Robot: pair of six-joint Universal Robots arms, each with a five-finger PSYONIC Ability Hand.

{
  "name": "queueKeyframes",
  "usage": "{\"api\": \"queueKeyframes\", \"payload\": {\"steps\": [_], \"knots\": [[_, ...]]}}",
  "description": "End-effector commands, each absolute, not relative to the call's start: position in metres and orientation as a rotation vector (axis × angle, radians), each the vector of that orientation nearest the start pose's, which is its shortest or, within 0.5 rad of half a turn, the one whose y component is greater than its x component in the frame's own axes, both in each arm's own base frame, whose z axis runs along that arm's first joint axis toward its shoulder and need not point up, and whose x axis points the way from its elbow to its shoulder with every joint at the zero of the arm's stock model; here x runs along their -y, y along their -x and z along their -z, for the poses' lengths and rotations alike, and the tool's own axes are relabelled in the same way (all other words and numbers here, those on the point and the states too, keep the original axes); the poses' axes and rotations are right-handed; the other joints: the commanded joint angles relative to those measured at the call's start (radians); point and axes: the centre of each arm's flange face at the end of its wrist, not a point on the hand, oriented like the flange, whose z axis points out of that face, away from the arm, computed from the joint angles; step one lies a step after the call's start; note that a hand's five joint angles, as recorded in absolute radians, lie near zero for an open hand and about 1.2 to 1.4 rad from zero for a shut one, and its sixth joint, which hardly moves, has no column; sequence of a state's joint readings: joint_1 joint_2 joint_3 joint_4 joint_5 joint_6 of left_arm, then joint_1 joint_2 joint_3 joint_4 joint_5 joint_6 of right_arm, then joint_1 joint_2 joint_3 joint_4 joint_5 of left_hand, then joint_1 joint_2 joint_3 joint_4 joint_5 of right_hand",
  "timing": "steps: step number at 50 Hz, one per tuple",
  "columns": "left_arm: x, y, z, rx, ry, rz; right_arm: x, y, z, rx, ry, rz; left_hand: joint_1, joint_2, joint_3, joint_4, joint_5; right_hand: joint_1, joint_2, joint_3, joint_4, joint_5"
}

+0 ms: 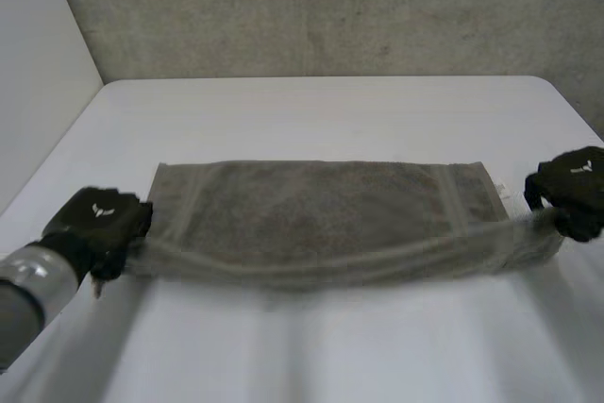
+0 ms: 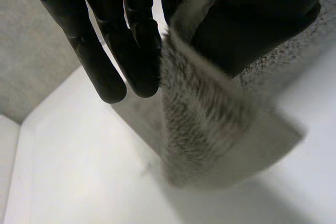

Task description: Fold the towel.

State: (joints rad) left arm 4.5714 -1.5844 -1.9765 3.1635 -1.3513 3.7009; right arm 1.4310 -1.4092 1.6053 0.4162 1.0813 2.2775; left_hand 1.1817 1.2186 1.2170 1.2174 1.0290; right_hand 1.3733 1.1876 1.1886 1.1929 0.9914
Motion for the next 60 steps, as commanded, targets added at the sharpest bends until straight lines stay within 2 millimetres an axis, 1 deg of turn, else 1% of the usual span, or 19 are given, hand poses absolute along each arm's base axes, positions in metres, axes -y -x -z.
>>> {"api": "queueKeyframes", "payload": {"steps": [1,4,6,8,17,25,26,27,28,29,30,32,34,37,42,44,48,54,60], "knots": [[0.294,0.219,-0.174,-2.257,-1.123,1.823,0.335,-0.163,-0.201,-2.435,1.219,1.663,0.215,0.178,0.179,0.179,0.193,0.023,0.209,0.208,0.203,0.230],[0.307,0.228,-0.171,-2.242,-1.139,1.845,0.353,-0.171,-0.190,-2.448,1.205,1.718,0.215,0.178,0.179,0.179,0.193,0.023,0.209,0.208,0.203,0.230],[0.336,0.239,-0.164,-2.211,-1.145,1.879,0.365,-0.174,-0.185,-2.441,1.192,1.767,0.215,0.178,0.179,0.179,0.193,0.023,0.209,0.208,0.203,0.230],[0.350,0.244,-0.161,-2.192,-1.145,1.901,0.388,-0.179,-0.176,-2.403,1.146,1.856,0.215,0.178,0.179,0.179,0.193,0.023,0.209,0.208,0.203,0.230],[0.420,0.267,-0.143,-2.058,-1.029,1.996,0.429,-0.196,-0.169,-2.306,1.053,2.081,0.215,0.178,0.179,0.179,0.193,0.023,0.209,0.208,0.203,0.230],[0.441,0.272,-0.120,-2.048,-1.010,1.995,0.452,-0.197,-0.156,-2.303,1.028,2.160,0.215,0.178,0.179,0.179,0.193,0.023,0.209,0.208,0.203,0.230],[0.441,0.272,-0.120,-2.048,-1.010,1.995,0.454,-0.197,-0.151,-2.313,1.029,2.154,0.215,0.178,0.179,0.179,0.193,0.023,0.209,0.208,0.203,0.230],[0.441,0.272,-0.116,-2.053,-1.017,1.993,0.454,-0.200,-0.148,-2.314,1.035,2.147,0.215,0.178,0.179,0.179,0.193,-0.531,-0.345,-0.346,-0.351,-0.324],[0.441,0.272,-0.113,-2.056,-1.018,1.993,0.454,-0.200,-0.148,-2.315,1.036,2.147,-0.358,-0.395,-0.393,-0.393,-0.379,-0.537,-0.351,-0.352,-0.356,-0.329],[0.441,0.272,-0.113,-2.056,-1.018,1.993,0.454,-0.201,-0.144,-2.324,1.036,2.138,-0.363,-0.400,-0.399,-0.399,-0.385,-1.199,-1.013,-1.014,-1.018,-0.991],[0.441,0.272,-0.113,-2.057,-1.015,1.993,0.454,-0.201,-0.144,-2.325,1.036,2.138,-1.007,-1.044,-1.042,-1.043,-1.029,-1.199,-1.013,-1.014,-1.018,-0.991],[0.441,0.273,-0.114,-2.057,-1.013,1.998,0.452,-0.202,-0.146,-2.346,1.020,2.147,-0.902,-0.939,-0.938,-0.938,-0.924,-1.199,-1.013,-1.014,-1.018,-0.991],[0.442,0.272,-0.117,-2.055,-1.003,2.008,0.451,-0.204,-0.150,-2.348,1.010,2.154,-1.007,-1.044,-1.042,-1.043,-1.029,-1.199,-1.013,-1.014,-1.018,-0.991],[0.440,0.274,-0.126,-2.056,-0.988,2.029,0.443,-0.207,-0.174,-2.321,0.981,2.199,-1.007,-1.044,-1.042,-1.043,-1.029,-1.199,-1.013,-1.014,-1.018,-0.991],[0.430,0.274,-0.164,-2.051,-0.937,2.099,0.420,-0.204,-0.206,-2.289,0.944,2.227,-1.007,-1.044,-1.042,-1.043,-1.029,-1.199,-1.013,-1.014,-1.018,-0.991],[0.417,0.268,-0.187,-2.083,-0.890,2.134,0.410,-0.203,-0.216,-2.277,0.945,2.232,-1.007,-1.044,-1.042,-1.043,-1.029,-1.199,-1.013,-1.014,-1.018,-0.991],[0.399,0.260,-0.206,-2.121,-0.847,2.155,0.382,-0.198,-0.235,-2.283,0.945,2.230,-1.007,-1.044,-1.042,-1.043,-1.029,-1.199,-1.013,-1.014,-1.018,-0.991],[0.357,0.240,-0.224,-2.205,-0.784,2.132,0.356,-0.192,-0.231,-2.346,0.959,2.142,-1.007,-1.044,-1.042,-1.043,-1.029,-1.199,-1.013,-1.014,-1.018,-0.991],[0.319,0.222,-0.206,-2.323,-0.748,2.036,0.328,-0.190,-0.212,-2.392,1.007,1.973,-1.007,-1.044,-1.042,-1.043,-1.029,-1.199,-1.013,-1.014,-1.018,-0.991]]}}
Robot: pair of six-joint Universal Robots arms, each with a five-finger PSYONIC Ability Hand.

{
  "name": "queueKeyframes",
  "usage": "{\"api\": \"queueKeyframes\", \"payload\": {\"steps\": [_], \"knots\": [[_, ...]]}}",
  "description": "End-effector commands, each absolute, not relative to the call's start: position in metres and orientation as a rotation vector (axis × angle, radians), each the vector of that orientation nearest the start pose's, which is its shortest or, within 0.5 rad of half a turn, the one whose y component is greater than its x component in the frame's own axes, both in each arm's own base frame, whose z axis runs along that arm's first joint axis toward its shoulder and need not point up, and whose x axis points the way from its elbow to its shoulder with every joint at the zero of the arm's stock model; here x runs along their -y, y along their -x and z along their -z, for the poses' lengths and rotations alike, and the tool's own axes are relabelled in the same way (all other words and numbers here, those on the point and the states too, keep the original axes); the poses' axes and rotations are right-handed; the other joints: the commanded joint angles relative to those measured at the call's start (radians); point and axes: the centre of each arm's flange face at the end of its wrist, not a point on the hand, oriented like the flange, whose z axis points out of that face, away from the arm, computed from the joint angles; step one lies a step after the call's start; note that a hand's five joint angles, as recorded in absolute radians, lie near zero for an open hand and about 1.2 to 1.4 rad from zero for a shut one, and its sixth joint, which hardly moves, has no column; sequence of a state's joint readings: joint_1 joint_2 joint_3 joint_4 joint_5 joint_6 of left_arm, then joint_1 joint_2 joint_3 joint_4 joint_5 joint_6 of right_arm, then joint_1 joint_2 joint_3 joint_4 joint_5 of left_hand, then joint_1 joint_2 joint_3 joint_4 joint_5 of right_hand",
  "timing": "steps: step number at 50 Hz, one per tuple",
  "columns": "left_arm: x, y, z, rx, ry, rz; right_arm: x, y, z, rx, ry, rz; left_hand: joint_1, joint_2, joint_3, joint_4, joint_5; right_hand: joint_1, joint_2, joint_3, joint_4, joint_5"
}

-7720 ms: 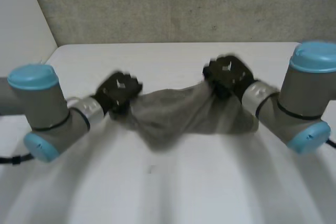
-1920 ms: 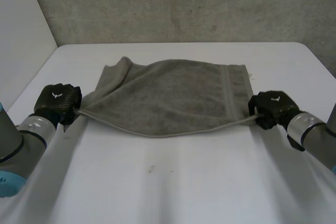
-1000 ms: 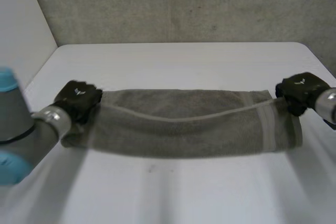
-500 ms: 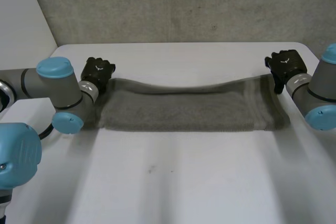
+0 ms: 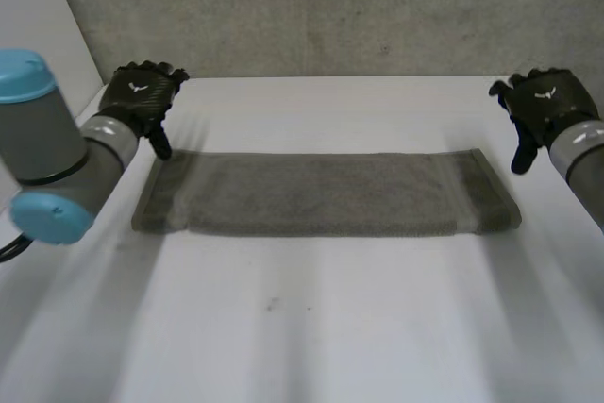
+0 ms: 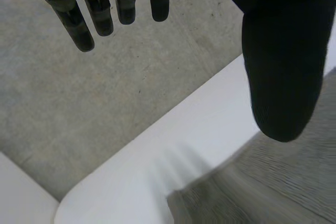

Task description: Fold the towel.

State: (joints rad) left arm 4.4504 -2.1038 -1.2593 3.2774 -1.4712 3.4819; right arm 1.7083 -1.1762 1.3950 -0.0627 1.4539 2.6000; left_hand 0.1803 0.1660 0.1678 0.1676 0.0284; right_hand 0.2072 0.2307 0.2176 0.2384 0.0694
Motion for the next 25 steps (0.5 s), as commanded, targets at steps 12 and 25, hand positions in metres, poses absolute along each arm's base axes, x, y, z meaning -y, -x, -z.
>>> {"api": "queueKeyframes", "payload": {"steps": [12,25], "knots": [[0.288,0.212,-0.168,-2.442,-0.612,2.060,0.340,-0.167,-0.142,-2.491,0.945,1.687,-0.006,0.009,0.007,0.007,-0.028,0.382,0.359,0.372,0.351,0.345],[0.285,0.211,-0.162,-2.445,-0.596,2.071,0.364,-0.155,-0.118,-2.482,0.884,1.774,-0.006,0.009,0.007,0.007,-0.028,0.564,0.540,0.553,0.533,0.527]]}}
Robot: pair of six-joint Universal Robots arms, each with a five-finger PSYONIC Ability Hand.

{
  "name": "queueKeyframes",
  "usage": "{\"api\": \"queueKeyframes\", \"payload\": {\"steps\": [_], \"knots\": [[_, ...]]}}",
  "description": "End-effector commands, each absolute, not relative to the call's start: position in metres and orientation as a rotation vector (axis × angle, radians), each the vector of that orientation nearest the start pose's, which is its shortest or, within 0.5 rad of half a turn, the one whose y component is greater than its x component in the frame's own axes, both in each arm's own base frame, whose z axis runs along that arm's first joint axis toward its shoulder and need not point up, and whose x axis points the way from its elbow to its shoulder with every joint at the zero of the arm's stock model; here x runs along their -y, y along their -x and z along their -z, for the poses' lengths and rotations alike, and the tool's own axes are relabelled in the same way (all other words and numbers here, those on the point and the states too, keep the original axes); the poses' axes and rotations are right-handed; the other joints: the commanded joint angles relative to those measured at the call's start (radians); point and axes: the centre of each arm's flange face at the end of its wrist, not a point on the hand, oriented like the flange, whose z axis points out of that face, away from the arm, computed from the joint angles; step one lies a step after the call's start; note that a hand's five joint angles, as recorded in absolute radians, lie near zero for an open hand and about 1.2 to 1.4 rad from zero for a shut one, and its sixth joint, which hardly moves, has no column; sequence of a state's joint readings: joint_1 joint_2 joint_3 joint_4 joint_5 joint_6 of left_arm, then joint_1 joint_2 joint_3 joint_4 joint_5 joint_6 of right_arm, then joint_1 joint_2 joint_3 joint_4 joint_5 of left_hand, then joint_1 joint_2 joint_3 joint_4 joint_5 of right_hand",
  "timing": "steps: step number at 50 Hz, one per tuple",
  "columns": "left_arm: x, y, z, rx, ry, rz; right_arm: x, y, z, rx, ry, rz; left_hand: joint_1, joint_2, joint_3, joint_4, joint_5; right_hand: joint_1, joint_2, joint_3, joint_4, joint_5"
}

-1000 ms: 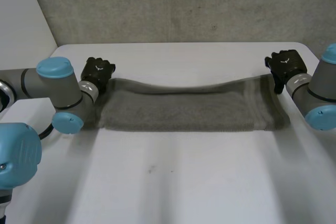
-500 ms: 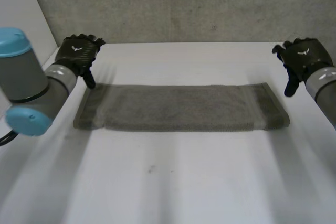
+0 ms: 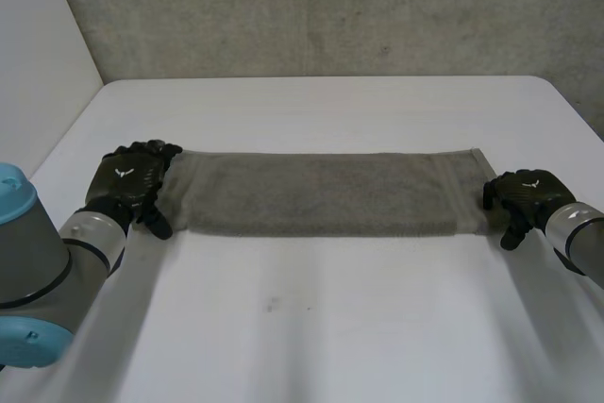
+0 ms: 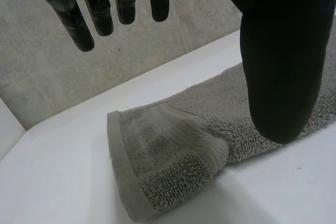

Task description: Fold the towel.

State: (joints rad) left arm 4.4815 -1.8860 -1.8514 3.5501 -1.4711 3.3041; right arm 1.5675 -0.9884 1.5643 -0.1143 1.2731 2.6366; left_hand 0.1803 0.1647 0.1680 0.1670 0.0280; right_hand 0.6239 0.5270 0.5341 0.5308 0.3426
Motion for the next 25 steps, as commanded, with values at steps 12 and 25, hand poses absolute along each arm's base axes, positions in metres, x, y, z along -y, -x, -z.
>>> {"api": "queueKeyframes", "payload": {"steps": [12,25], "knots": [[0.282,0.211,-0.159,-2.457,-0.602,2.059,0.383,-0.134,-0.126,-2.485,0.802,1.894,-0.006,0.010,0.007,0.008,-0.028,0.772,0.869,0.862,0.865,0.879],[0.281,0.210,-0.158,-2.464,-0.597,2.051,0.413,-0.050,-0.153,-2.656,0.608,1.958,-0.006,0.010,0.007,0.008,-0.028,0.772,0.869,0.862,0.865,0.879]]}}
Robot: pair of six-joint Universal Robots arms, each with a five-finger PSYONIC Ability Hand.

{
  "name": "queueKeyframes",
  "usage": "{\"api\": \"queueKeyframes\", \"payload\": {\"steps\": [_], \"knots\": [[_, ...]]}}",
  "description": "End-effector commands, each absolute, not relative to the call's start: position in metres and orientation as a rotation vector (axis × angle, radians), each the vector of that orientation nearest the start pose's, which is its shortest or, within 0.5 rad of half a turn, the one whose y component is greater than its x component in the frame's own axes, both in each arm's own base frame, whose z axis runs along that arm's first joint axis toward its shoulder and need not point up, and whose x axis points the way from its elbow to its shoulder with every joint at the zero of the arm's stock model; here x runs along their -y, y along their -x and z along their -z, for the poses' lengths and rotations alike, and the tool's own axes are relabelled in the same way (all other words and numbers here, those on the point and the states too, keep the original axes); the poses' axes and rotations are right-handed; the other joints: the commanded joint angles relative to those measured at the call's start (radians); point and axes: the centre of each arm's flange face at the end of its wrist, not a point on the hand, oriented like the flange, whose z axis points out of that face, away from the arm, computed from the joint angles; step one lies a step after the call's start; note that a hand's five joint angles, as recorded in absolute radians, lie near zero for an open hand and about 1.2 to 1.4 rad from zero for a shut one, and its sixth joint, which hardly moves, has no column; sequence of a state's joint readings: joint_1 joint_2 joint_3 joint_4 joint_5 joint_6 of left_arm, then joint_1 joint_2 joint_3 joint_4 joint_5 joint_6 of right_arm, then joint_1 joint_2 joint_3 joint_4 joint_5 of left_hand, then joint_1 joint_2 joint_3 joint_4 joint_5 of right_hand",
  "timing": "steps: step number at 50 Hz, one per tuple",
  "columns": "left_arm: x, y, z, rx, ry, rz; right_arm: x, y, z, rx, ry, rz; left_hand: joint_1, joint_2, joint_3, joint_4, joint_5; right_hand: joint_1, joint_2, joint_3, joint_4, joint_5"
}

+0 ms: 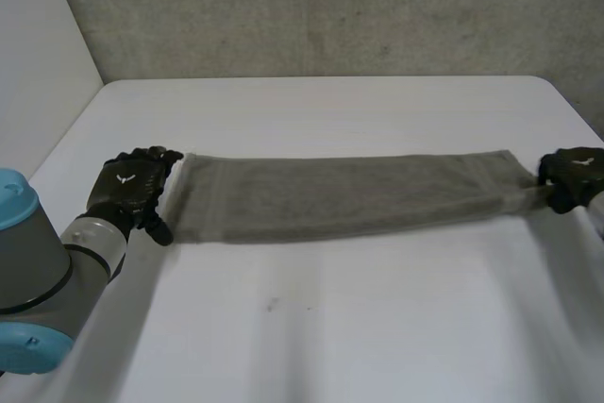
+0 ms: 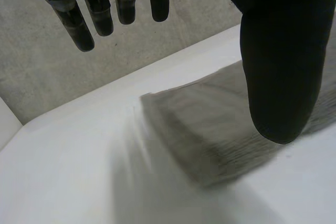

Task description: Fold the towel.

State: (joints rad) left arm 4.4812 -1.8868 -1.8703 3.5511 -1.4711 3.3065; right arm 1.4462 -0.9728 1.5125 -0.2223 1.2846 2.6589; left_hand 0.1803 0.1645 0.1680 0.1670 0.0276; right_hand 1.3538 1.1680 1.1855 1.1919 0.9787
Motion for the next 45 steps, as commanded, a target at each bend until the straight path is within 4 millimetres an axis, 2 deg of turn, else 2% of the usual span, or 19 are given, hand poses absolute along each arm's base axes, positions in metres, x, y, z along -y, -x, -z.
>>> {"api": "queueKeyframes", "payload": {"steps": [1,9,11,12,14,15,17,20,22,23,25,28,30,36,37,38,39,41,45], "knots": [[0.281,0.210,-0.158,-2.462,-0.598,2.050,0.413,-0.050,-0.153,-2.656,0.607,1.958,-0.006,0.010,0.007,0.008,-0.028,0.042,0.228,0.211,0.204,0.243],[0.281,0.210,-0.162,-2.448,-0.596,2.068,0.430,-0.037,-0.195,-2.623,0.638,2.101,-0.006,0.010,0.007,0.008,-0.028,0.042,0.228,0.211,0.204,0.243],[0.281,0.210,-0.163,-2.448,-0.594,2.070,0.427,-0.078,-0.222,-2.474,0.723,2.183,-0.006,0.010,0.007,0.008,-0.028,0.042,0.228,0.211,0.204,0.243],[0.281,0.210,-0.163,-2.445,-0.591,2.071,0.427,-0.078,-0.222,-2.473,0.724,2.184,-0.006,0.010,0.007,0.008,-0.028,0.042,0.228,0.211,0.204,0.243],[0.281,0.210,-0.163,-2.445,-0.591,2.071,0.417,-0.138,-0.239,-2.286,0.818,2.204,-0.006,0.010,0.007,0.008,-0.028,0.042,0.228,0.211,0.204,0.243],[0.281,0.210,-0.163,-2.445,-0.593,2.071,0.417,-0.138,-0.239,-2.285,0.818,2.204,-0.006,0.010,0.007,0.008,-0.028,0.042,0.228,0.211,0.204,0.243],[0.281,0.210,-0.163,-2.445,-0.593,2.071,0.398,-0.198,-0.248,-2.111,0.902,2.174,-0.006,0.010,0.007,0.008,-0.028,0.042,0.228,0.211,0.204,0.243],[0.280,0.210,-0.163,-2.447,-0.593,2.069,0.384,-0.232,-0.250,-2.015,0.951,2.150,-0.006,0.010,0.007,0.008,-0.028,0.042,0.228,0.211,0.204,0.243],[0.280,0.210,-0.163,-2.449,-0.593,2.067,0.350,-0.300,-0.243,-1.835,1.063,2.080,-0.006,0.010,0.007,0.008,-0.028,0.042,0.228,0.211,0.204,0.243],[0.279,0.210,-0.162,-2.449,-0.593,2.067,0.350,-0.300,-0.242,-1.835,1.063,2.080,-0.006,0.010,0.007,0.008,-0.028,0.042,0.228,0.211,0.204,0.243],[0.279,0.210,-0.162,-2.449,-0.593,2.067,0.307,-0.355,-0.223,-1.714,1.170,1.975,-0.006,0.010,0.007,0.008,-0.028,0.042,0.228,0.211,0.204,0.243],[0.279,0.209,-0.162,-2.450,-0.593,2.065,0.284,-0.377,-0.210,-1.669,1.220,1.907,-0.006,0.010,0.007,0.008,-0.028,0.042,0.228,0.211,0.204,0.243],[0.278,0.209,-0.163,-2.449,-0.593,2.067,0.245,-0.408,-0.182,-1.621,1.307,1.787,-0.006,0.010,0.007,0.008,-0.028,0.042,0.228,0.211,0.204,0.243],[0.278,0.209,-0.162,-2.450,-0.593,2.065,0.216,-0.423,-0.135,-1.669,1.393,1.638,-0.006,0.010,0.007,0.008,-0.028,0.042,0.228,0.211,0.204,0.243],[0.278,0.209,-0.162,-2.450,-0.593,2.065,0.215,-0.421,-0.127,-1.710,1.401,1.622,-0.006,0.010,0.007,0.008,-0.028,-0.119,0.067,0.049,0.043,0.081],[0.278,0.209,-0.162,-2.450,-0.593,2.065,0.216,-0.419,-0.125,-1.750,1.404,1.629,-0.006,0.010,0.007,0.008,-0.028,-0.691,-0.505,-0.522,-0.529,-0.490],[0.277,0.210,-0.162,-2.452,-0.599,2.067,0.216,-0.419,-0.125,-1.750,1.404,1.629,-0.006,0.010,0.007,0.008,-0.028,-0.696,-0.510,-0.528,-0.534,-0.496],[0.277,0.210,-0.162,-2.453,-0.599,2.065,0.224,-0.411,-0.135,-1.820,1.380,1.698,-0.006,0.010,0.007,0.008,-0.028,-1.179,-0.993,-1.011,-1.017,-0.979],[0.276,0.211,-0.161,-2.456,-0.604,2.064,0.233,-0.400,-0.163,-1.845,1.296,1.771,-0.006,0.010,0.007,0.008,-0.028,-1.179,-0.993,-1.011,-1.017,-0.979]]}}
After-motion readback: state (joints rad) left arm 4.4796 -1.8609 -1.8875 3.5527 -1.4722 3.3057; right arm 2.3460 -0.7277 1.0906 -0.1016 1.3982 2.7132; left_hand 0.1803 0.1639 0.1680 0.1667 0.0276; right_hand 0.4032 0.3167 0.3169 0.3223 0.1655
